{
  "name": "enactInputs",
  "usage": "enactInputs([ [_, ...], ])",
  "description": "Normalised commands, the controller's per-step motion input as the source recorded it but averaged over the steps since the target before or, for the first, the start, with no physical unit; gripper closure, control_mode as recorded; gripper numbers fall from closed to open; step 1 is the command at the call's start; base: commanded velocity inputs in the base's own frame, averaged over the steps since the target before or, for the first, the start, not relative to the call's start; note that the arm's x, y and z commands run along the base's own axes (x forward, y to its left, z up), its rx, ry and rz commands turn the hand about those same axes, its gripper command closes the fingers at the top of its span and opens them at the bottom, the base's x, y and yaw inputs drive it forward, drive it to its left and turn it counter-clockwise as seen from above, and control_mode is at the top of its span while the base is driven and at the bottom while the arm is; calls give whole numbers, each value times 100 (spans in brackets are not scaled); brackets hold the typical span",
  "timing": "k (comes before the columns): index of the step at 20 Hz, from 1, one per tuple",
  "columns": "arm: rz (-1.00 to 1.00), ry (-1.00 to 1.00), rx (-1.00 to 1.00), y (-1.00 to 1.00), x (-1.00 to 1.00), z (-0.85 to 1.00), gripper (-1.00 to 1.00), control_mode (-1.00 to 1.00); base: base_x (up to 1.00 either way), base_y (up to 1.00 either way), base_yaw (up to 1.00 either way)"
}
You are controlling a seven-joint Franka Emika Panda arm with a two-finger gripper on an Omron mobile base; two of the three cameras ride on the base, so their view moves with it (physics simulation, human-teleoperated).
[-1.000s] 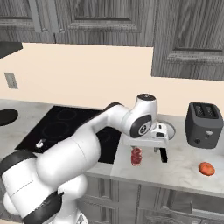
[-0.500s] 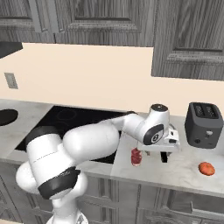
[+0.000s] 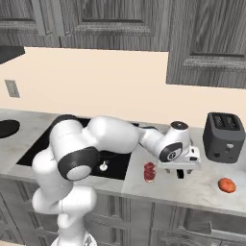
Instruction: Place both pans onto different burners. Then place the squash and the steak on different pans.
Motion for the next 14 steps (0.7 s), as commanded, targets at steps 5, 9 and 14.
enactInputs([
  [5,0,0,8,-12,20,-35,-100,-100,0,0,0],
  [9,0,0,8,-15,26,-20,-100,-100,0,0,0],
  [14,0,0,5,-16,29,-3,-100,-100,0,0,0],
])
